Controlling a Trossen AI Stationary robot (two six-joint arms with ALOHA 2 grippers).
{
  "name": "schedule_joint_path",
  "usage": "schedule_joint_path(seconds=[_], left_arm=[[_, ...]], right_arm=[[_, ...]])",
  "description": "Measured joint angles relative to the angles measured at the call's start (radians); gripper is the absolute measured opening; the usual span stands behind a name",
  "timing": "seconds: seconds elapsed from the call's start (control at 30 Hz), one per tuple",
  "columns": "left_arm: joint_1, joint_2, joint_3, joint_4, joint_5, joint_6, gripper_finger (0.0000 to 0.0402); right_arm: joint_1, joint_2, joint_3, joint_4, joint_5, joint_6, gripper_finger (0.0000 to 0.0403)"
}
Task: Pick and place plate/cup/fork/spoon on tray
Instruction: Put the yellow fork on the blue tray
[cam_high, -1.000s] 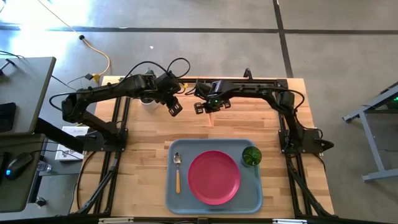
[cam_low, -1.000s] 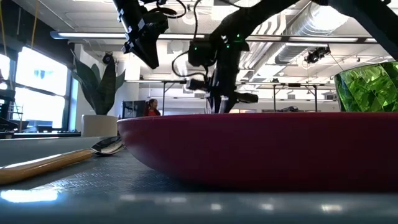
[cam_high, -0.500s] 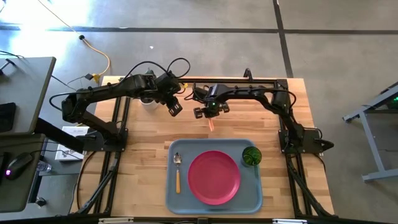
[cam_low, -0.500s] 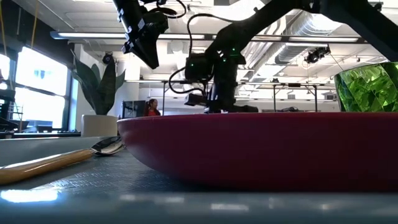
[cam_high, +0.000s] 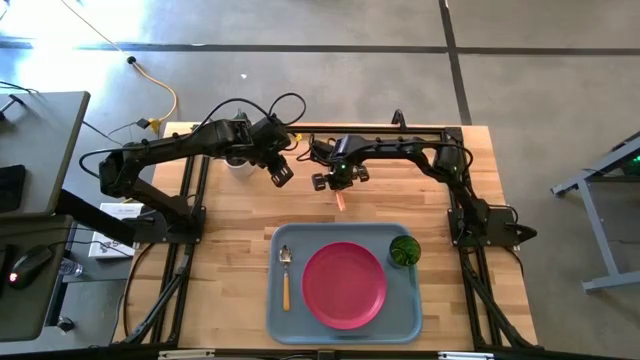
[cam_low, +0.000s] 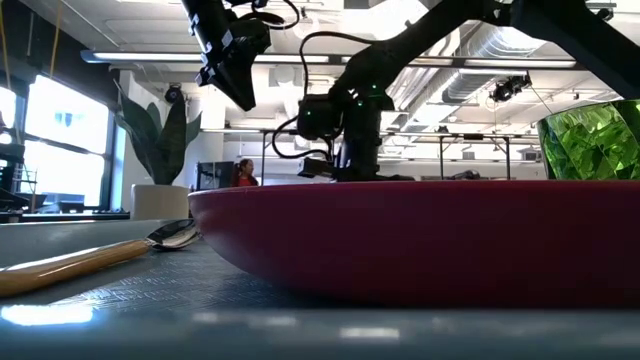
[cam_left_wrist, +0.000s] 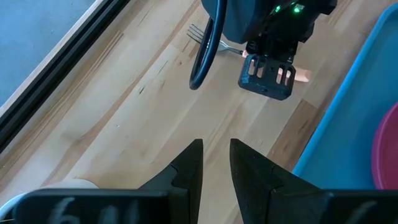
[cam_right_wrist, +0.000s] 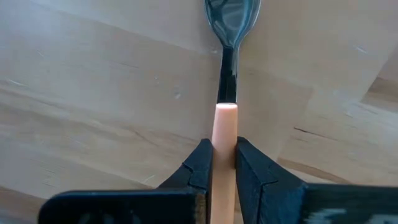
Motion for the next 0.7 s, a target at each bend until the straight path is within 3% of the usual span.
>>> schedule_joint_path(seconds=[0.17,0.5,0.7], left_arm=[[0.000,0.000,0.000,0.000,0.000,0.000,0.0070],[0.000,0.000,0.000,0.000,0.000,0.000,0.0070],[0.000,0.000,0.000,0.000,0.000,0.000,0.0070]], right_arm=[[0.002,0.002,-0.001,0.000,0.002,-0.003,0.0044],[0.003,0.007,0.012,-0.003,-0.003,-0.008,0.0131],[0.003,0.013,0.077,-0.033,0.013,-0.008,0.0150]])
